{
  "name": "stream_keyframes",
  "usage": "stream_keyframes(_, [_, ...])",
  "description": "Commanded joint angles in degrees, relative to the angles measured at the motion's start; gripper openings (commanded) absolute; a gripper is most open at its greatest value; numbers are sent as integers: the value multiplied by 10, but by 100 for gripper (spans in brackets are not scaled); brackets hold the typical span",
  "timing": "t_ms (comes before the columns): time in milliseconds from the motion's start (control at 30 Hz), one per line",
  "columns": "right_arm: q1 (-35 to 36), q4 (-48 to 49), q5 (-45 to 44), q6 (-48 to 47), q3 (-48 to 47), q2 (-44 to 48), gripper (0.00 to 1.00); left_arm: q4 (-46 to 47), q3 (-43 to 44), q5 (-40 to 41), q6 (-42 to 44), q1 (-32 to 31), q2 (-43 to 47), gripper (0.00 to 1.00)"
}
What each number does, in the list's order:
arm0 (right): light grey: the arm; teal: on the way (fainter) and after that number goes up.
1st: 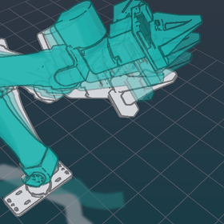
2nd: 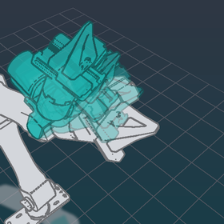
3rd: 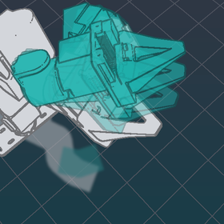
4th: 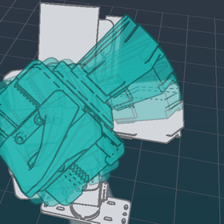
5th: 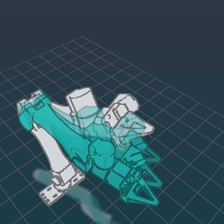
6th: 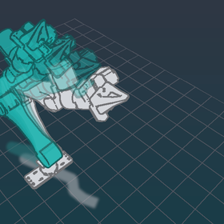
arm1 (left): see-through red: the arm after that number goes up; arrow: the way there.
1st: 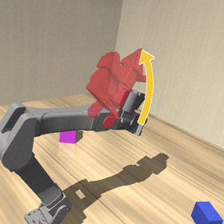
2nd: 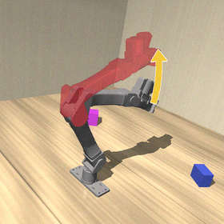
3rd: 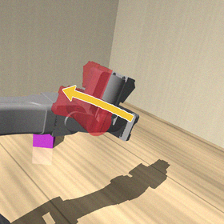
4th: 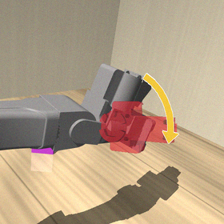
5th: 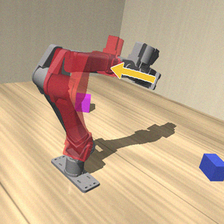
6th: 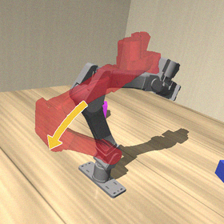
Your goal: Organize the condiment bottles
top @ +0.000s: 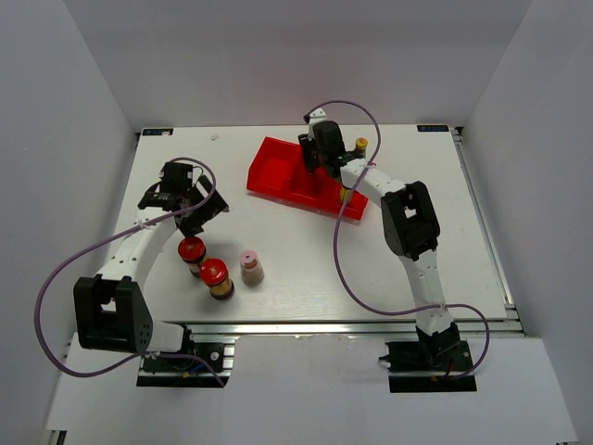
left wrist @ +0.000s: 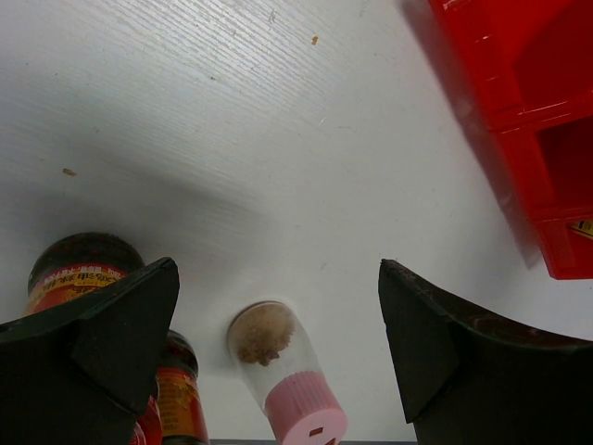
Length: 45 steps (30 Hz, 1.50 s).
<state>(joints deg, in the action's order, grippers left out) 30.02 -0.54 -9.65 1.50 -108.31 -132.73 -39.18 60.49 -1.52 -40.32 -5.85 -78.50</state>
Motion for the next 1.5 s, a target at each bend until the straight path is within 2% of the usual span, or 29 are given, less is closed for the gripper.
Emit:
stream_keyframes(0, [0,6,-21,4,-20,7,52,-12,6,-6,6,0,-4,98])
stream_keyframes(33, [1,6,-23,4,-19,9,57,-15,5,-5,6,0,-5,98])
stream_keyframes(67, [0,6,-21,4,-18,10,67,-14,5,-5,6,0,-3,98])
stream_keyframes(167, [1,-9,-11,4,-9,25,80,-11,4,-9,5,0,6,98])
stream_keyframes(267, [1,-1,2,3,16,52,89,-8,8,-18,8,0,15,98])
stream_keyframes(600, [2,30,76,-4,69,128,89,-5,3,-39,16,0,26,98])
stream_keyframes(767, [6,30,91,0,85,169,89,-33,29,-29,24,-13,48,98])
stream_keyframes(833, [7,36,121,3,103,191,89,-49,38,-24,37,-51,53,98])
stream_keyframes(967, [8,90,160,14,200,286,89,-116,78,71,49,-143,44,98])
stream_keyframes(1000, [8,106,167,16,242,301,89,-119,81,71,53,-160,43,98])
stream_keyframes(1133, [8,118,199,26,315,375,89,-124,82,70,80,-183,33,98])
stream_keyframes(1167, [8,127,199,30,359,396,89,-138,86,85,82,-202,24,98])
stream_keyframes(1467, [8,148,192,45,428,456,89,-162,79,91,98,-282,-9,98])
